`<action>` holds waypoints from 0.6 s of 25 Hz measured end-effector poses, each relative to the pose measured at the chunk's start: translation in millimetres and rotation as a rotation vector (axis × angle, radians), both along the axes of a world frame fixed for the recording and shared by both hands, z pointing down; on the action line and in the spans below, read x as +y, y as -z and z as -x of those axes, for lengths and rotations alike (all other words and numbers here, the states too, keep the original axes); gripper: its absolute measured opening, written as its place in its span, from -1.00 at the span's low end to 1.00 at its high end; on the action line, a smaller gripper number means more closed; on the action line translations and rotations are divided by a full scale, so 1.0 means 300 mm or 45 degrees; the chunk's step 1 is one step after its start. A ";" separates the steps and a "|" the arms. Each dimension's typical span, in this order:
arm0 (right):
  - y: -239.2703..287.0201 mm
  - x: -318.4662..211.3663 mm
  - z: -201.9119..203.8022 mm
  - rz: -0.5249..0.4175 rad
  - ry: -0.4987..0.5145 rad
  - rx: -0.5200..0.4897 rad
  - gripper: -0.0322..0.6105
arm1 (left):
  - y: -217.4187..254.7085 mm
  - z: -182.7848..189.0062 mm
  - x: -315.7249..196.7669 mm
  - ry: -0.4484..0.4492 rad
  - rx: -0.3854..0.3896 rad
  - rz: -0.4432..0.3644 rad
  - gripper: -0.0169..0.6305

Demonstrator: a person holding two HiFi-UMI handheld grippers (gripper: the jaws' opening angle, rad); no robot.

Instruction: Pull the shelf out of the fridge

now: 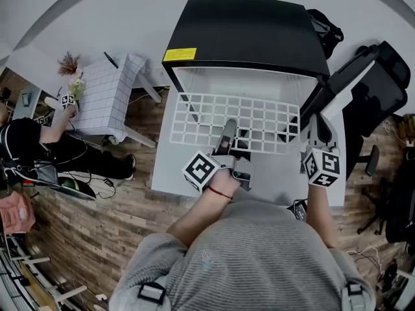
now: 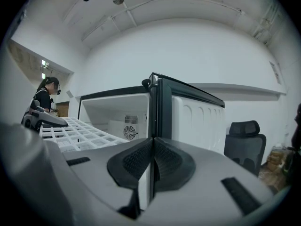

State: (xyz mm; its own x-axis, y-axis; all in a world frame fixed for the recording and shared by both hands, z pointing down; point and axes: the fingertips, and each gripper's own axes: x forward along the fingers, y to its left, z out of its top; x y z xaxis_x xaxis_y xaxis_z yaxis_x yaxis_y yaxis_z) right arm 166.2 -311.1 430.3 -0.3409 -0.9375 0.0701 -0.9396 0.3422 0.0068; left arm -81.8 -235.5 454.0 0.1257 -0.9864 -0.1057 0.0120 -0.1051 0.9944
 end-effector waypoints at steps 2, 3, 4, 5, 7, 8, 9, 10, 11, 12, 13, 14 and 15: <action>-0.004 0.000 0.001 0.002 0.006 -0.001 -0.86 | -0.014 0.020 -0.001 0.019 0.044 -0.002 -0.84; -0.007 0.000 0.003 0.004 0.008 -0.001 -0.86 | -0.029 0.031 0.002 0.032 0.056 0.007 -0.84; -0.009 0.000 0.004 0.005 0.011 0.000 -0.86 | -0.036 0.041 0.006 0.047 0.066 0.012 -0.84; -0.010 0.000 0.004 0.005 0.012 0.002 -0.86 | -0.036 0.049 0.011 0.061 0.074 0.011 -0.84; -0.008 -0.002 0.003 0.007 0.011 0.003 -0.86 | -0.019 0.056 0.015 0.079 0.098 0.003 -0.84; -0.007 -0.004 0.001 0.007 0.010 0.003 -0.86 | -0.008 0.058 0.015 0.083 0.111 0.000 -0.84; -0.006 -0.005 0.000 0.007 0.009 0.001 -0.86 | 0.000 0.063 0.014 0.086 0.109 0.002 -0.84; -0.005 -0.006 -0.001 0.008 0.009 0.001 -0.86 | 0.008 0.069 0.012 0.087 0.099 0.004 -0.84; -0.005 -0.007 -0.002 0.008 0.009 0.000 -0.86 | 0.019 0.073 0.009 0.088 0.091 0.002 -0.84; -0.005 -0.008 -0.003 0.007 0.009 0.000 -0.86 | 0.033 0.074 0.005 0.089 0.090 -0.004 -0.84; -0.005 -0.008 -0.003 0.006 0.010 -0.001 -0.86 | 0.048 0.072 0.002 0.089 0.100 -0.015 -0.84; -0.006 -0.007 -0.004 0.005 0.010 -0.002 -0.86 | 0.062 0.069 -0.001 0.088 0.113 -0.026 -0.84; -0.006 -0.006 -0.005 0.003 0.010 -0.004 -0.86 | 0.070 0.067 -0.002 0.086 0.122 -0.033 -0.84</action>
State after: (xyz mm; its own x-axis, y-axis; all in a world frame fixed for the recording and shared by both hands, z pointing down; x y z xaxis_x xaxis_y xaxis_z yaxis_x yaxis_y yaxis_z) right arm 167.6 -312.9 432.2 -0.3487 -0.9345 0.0715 -0.9368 0.3498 0.0030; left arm -101.8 -236.2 432.9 0.0469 -0.9891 -0.1395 0.0992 -0.1344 0.9860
